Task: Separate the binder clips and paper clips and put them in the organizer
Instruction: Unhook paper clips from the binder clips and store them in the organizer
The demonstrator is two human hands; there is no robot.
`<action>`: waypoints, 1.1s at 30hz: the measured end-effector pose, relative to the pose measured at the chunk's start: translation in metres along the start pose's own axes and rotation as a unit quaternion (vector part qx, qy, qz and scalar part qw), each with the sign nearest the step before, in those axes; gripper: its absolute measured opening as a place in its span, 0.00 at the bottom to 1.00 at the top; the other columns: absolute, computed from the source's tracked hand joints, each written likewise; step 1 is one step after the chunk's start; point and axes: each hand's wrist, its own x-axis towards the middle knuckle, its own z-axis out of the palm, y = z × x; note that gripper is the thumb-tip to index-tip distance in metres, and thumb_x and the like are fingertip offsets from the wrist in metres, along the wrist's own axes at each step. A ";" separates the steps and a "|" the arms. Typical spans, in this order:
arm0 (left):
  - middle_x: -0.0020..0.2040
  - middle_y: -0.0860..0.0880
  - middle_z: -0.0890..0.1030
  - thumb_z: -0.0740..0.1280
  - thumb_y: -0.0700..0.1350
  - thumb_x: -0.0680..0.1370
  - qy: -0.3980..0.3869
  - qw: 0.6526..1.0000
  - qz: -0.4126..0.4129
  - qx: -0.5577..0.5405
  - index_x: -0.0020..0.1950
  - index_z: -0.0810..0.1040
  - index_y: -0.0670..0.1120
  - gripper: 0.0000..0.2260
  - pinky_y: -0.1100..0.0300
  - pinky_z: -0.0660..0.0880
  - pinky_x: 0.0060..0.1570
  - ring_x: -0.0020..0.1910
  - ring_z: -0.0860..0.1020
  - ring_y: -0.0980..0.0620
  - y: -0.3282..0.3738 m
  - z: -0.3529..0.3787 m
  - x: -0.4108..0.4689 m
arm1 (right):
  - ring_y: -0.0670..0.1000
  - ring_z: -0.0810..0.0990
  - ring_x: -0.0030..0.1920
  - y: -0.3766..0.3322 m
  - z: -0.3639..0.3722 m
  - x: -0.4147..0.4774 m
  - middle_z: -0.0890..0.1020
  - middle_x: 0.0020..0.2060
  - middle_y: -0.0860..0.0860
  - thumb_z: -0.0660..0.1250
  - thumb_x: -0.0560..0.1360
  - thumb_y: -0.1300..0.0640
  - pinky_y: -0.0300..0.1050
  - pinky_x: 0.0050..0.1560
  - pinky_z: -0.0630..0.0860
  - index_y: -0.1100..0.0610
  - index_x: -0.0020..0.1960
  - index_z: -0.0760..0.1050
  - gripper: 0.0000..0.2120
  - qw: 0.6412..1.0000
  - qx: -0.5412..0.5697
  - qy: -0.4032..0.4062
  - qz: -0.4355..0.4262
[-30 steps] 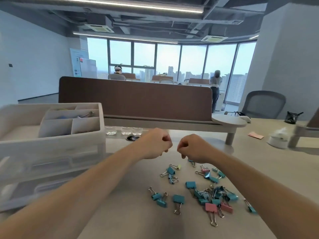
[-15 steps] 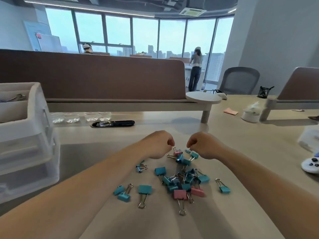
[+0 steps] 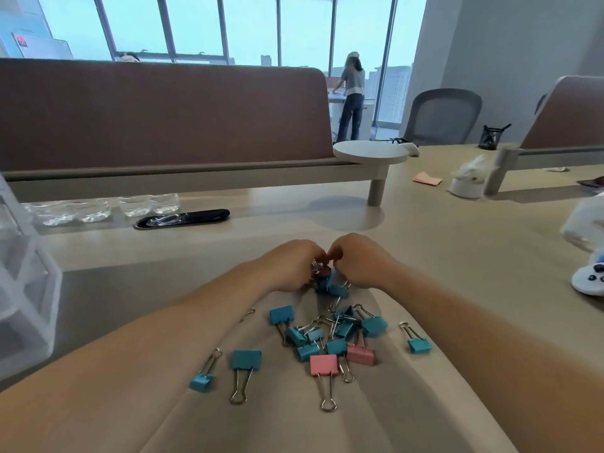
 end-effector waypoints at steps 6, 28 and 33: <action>0.57 0.49 0.78 0.65 0.37 0.77 0.020 0.999 0.027 0.002 0.65 0.77 0.49 0.18 0.57 0.75 0.53 0.54 0.76 0.49 -0.003 0.005 0.000 | 0.52 0.80 0.49 0.004 0.006 0.001 0.83 0.52 0.54 0.67 0.74 0.63 0.44 0.50 0.77 0.57 0.58 0.81 0.14 1.000 -0.012 -0.002 -0.010; 0.47 0.49 0.79 0.66 0.47 0.78 0.047 0.990 -0.024 -0.131 0.54 0.70 0.50 0.07 0.50 0.77 0.49 0.46 0.78 0.49 0.017 -0.011 -0.083 | 0.47 0.78 0.48 -0.004 -0.016 -0.081 0.80 0.48 0.46 0.63 0.77 0.62 0.33 0.42 0.69 0.53 0.54 0.81 0.11 0.997 0.063 0.026 -0.020; 0.51 0.47 0.77 0.58 0.46 0.81 0.011 0.995 -0.029 -0.098 0.62 0.68 0.49 0.10 0.51 0.74 0.49 0.47 0.76 0.50 0.038 -0.007 -0.119 | 0.48 0.78 0.46 -0.010 -0.021 -0.124 0.83 0.48 0.47 0.65 0.76 0.59 0.40 0.45 0.74 0.51 0.52 0.81 0.09 0.999 0.047 0.016 -0.012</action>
